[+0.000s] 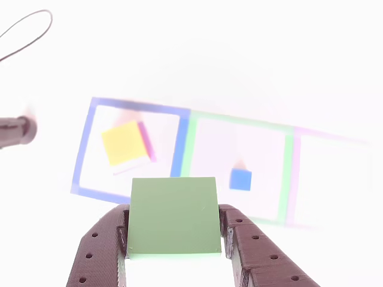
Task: Tower of hanoi
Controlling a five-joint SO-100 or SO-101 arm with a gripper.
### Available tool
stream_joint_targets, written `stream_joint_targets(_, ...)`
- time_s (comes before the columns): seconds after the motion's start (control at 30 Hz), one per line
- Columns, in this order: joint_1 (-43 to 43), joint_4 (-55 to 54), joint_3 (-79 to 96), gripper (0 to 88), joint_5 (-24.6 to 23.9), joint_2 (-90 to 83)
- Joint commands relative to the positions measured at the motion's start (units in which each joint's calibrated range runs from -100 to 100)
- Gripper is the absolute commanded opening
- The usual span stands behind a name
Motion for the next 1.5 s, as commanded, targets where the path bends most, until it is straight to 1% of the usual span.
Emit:
stream_joint_targets(0.0, -4.37, 0.15, -2.29, 7.1, -0.45, -2.15)
stream_joint_targets(0.27, -10.31, -2.27, 0.26, 7.0, -0.62, -1.99)
stream_joint_targets(0.4, -12.33, -7.70, 5.71, 7.0, 0.22, -2.07)
stream_joint_targets(0.47, -12.90, -13.93, 11.71, 7.1, 1.24, -2.71)
stream_joint_targets(0.53, -13.00, -22.44, 19.53, 7.3, 2.76, -3.60)
stream_joint_targets(0.77, -12.42, -56.36, 46.98, 7.4, 2.76, -3.92)
stream_joint_targets(1.0, -12.33, -83.41, 63.17, 7.4, 2.76, 2.78)
stream_joint_targets(1.13, -12.33, -96.12, 68.17, 7.4, 2.76, 8.99)
stream_joint_targets(1.2, -12.33, -100.74, 69.35, 7.4, 2.76, 11.82)
stream_joint_targets(1.33, -12.04, -109.16, 70.71, 7.3, 2.76, 17.96)
stream_joint_targets(1.47, -11.85, -113.93, 71.17, 7.3, 2.76, 22.07)
